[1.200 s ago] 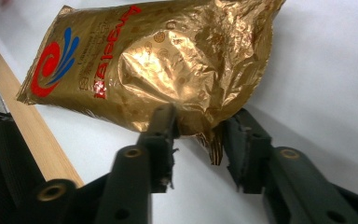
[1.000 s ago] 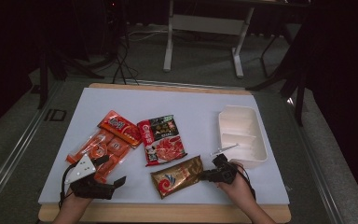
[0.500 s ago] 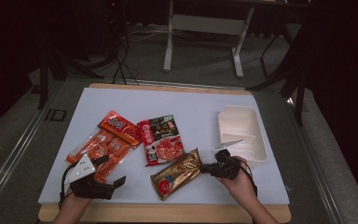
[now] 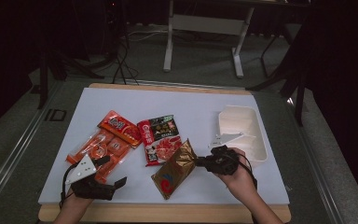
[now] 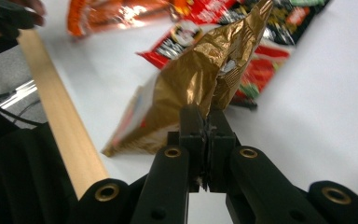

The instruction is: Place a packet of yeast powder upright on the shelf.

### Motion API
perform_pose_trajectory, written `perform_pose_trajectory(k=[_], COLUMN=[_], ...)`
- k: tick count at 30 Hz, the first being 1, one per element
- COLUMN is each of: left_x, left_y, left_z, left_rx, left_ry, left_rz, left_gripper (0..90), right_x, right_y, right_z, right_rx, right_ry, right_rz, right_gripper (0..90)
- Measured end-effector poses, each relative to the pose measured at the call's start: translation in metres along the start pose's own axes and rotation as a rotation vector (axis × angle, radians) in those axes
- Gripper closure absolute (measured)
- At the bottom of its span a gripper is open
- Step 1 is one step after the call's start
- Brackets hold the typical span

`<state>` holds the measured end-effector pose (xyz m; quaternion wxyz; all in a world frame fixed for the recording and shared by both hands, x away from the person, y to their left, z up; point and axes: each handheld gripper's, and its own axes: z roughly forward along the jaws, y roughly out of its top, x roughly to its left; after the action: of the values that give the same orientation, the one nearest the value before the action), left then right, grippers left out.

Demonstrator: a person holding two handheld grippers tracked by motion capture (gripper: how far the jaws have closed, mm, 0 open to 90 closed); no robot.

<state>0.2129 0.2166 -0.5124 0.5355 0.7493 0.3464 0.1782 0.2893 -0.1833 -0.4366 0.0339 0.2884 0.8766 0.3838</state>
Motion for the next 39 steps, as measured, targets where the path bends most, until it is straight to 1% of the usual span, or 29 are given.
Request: perform_pose_trajectory(k=[1,2,4,5,7,10,11,12,14,17,21,24,25,27,30,32,33,34,35,36,37,38,39], left_x=[0.000,0.000,0.000,0.000,-0.001,-0.001,-0.001,-0.001,0.000,0.000,0.000,0.000,0.000,0.000,0.000,0.000,0.000,0.000,0.000,0.000,0.000,0.000,0.001], left_y=[0.000,0.000,0.000,0.000,0.000,0.000,0.000,0.000,0.000,0.000,0.000,0.000,0.000,0.000,-0.001,-0.001,0.000,0.000,-0.001,-0.001,-0.001,-0.001,-0.001], left_z=[0.000,0.000,0.000,0.000,0.001,0.001,0.000,0.000,0.001,0.001,0.001,0.001,0.001,0.001,0.001,0.001,0.001,0.001,0.000,0.000,0.000,0.000,0.000], left_rx=[0.000,0.001,-0.001,-0.002,0.001,0.001,-0.002,-0.001,0.001,-0.001,0.001,0.000,0.001,0.000,0.002,0.001,-0.002,-0.002,-0.003,0.000,0.002,0.001,-0.001], left_ry=[0.000,0.001,0.000,0.001,0.000,-0.001,-0.001,0.000,0.000,-0.001,-0.001,-0.001,-0.001,-0.001,-0.001,-0.001,0.000,0.000,0.002,0.002,0.003,0.004,0.004], left_rz=[-0.001,0.000,-0.004,-0.004,-0.003,-0.001,-0.005,-0.005,-0.006,-0.007,-0.005,-0.006,-0.008,-0.008,-0.007,-0.008,-0.009,-0.009,-0.010,-0.011,-0.012,-0.011,-0.011], left_gripper=[2.5,2.5,2.5,2.5,2.5,2.5,2.5,2.5,2.5,2.5,2.5,2.5,2.5,2.5,2.5,2.5,2.5,2.5,2.5,2.5,2.5,2.5,2.5], right_x=[0.003,0.007,0.014,0.018,0.024,0.032,0.033,0.035,0.036,0.034,0.024,0.016,0.012,0.005,-0.005,-0.012,-0.015,-0.015,-0.018,-0.024,-0.026,-0.031,-0.035], right_y=[0.003,0.006,0.012,0.015,0.021,0.030,0.033,0.037,0.043,0.054,0.068,0.077,0.080,0.085,0.092,0.096,0.097,0.097,0.099,0.101,0.101,0.102,0.103], right_z=[-0.001,-0.002,-0.004,-0.005,-0.007,-0.014,-0.017,-0.021,-0.028,-0.041,-0.057,-0.068,-0.072,-0.078,-0.084,-0.086,-0.088,-0.088,-0.089,-0.091,-0.092,-0.094,-0.096], right_rx=[0.000,0.000,0.005,0.007,0.010,0.005,0.001,-0.002,-0.016,-0.036,-0.072,-0.101,-0.107,-0.115,-0.102,-0.083,-0.080,-0.080,-0.077,-0.069,-0.068,-0.068,-0.070], right_ry=[0.000,-0.001,0.002,-0.003,-0.001,-0.011,-0.013,-0.020,-0.053,-0.106,-0.152,-0.167,-0.181,-0.192,-0.221,-0.250,-0.256,-0.256,-0.267,-0.284,-0.286,-0.302,-0.306], right_rz=[-0.025,-0.062,-0.101,-0.129,-0.162,-0.226,-0.238,-0.256,-0.286,-0.314,-0.314,-0.304,-0.301,-0.299,-0.307,-0.313,-0.311,-0.311,-0.308,-0.307,-0.303,-0.300,-0.292], right_gripper=[88.6,88.6,88.6,88.6,88.6,88.7,88.7,88.7,88.8,88.8,88.7,88.7,88.7,88.7,88.7,88.7,88.7,88.7,88.7,88.7,88.7,88.7,88.7])
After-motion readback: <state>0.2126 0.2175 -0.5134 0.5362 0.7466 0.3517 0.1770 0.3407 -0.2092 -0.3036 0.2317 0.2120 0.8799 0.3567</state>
